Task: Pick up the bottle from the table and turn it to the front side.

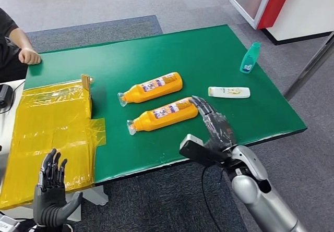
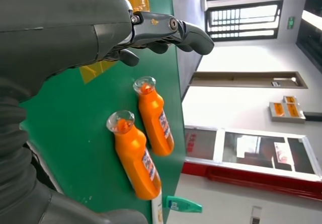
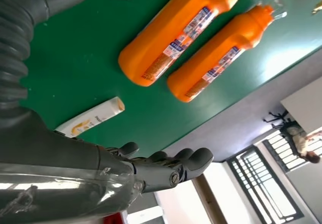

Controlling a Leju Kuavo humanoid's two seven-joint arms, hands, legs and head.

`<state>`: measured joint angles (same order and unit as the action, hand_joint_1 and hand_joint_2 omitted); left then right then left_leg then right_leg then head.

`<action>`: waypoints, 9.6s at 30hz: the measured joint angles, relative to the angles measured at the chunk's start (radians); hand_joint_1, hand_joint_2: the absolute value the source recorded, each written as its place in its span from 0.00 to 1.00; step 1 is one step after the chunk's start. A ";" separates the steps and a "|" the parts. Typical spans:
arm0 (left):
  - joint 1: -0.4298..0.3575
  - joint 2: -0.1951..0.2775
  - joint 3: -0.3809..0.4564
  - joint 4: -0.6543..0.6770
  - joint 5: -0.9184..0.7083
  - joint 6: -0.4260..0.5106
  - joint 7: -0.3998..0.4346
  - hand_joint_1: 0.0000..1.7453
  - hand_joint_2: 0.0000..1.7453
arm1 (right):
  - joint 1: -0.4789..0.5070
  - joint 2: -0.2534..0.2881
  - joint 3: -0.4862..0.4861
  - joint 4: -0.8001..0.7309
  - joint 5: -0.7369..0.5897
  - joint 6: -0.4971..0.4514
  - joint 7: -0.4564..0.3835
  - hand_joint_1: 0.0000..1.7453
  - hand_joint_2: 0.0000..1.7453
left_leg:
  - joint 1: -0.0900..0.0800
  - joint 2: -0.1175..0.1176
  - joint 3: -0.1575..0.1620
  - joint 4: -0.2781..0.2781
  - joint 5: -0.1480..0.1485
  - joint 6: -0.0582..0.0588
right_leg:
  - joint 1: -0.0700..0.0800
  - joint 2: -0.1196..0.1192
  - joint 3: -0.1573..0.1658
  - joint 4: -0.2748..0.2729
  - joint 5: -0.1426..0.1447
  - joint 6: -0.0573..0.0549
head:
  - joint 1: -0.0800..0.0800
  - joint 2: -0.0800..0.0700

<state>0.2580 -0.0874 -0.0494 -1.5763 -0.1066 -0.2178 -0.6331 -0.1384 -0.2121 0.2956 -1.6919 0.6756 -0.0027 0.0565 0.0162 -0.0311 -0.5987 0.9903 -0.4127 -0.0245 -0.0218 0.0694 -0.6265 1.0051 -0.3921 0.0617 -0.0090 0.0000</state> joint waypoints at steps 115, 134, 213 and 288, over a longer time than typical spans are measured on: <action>-0.165 0.038 -0.118 0.214 -0.135 0.008 -0.033 0.00 0.00 | -0.738 0.271 0.263 1.244 0.096 0.117 -0.030 0.00 0.00 | 0.001 0.007 0.019 -0.032 0.014 0.019 | -0.003 -0.012 0.001 -0.013 0.007 0.013 | 0.002 0.000; -0.170 0.056 -0.128 0.214 -0.105 0.019 -0.033 0.00 0.00 | -0.715 0.271 0.263 1.248 0.112 0.134 -0.031 0.00 0.50 | 0.019 0.027 0.050 -0.031 -0.022 -0.029 | -0.023 -0.042 -0.056 0.030 0.013 -0.004 | 0.009 0.000; -0.062 -0.001 -0.005 0.133 0.058 -0.084 -0.033 0.00 1.00 | -0.246 0.233 0.138 0.472 -0.121 -0.037 -0.017 1.00 1.00 | 0.017 0.029 0.051 -0.036 -0.024 -0.036 | -0.018 -0.038 -0.031 -0.012 0.036 0.004 | 0.010 0.000; -0.193 0.224 0.131 0.042 -1.152 0.750 0.575 1.00 1.00 | 0.227 0.116 0.309 0.164 -0.156 -0.114 -0.107 0.00 1.00 | 0.017 0.028 0.052 -0.036 -0.025 -0.033 | -0.018 -0.038 -0.027 -0.015 0.036 0.005 | 0.010 0.000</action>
<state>0.0651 0.1363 0.0813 -1.5339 -1.2587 0.5317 -0.0580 0.0890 -0.0956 0.6049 -1.5274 0.5197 -0.1171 -0.0508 0.0328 -0.0026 -0.5463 0.9540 -0.4379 -0.0570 -0.0396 0.0311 -0.6540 0.9902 -0.3565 0.0668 0.0012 0.0000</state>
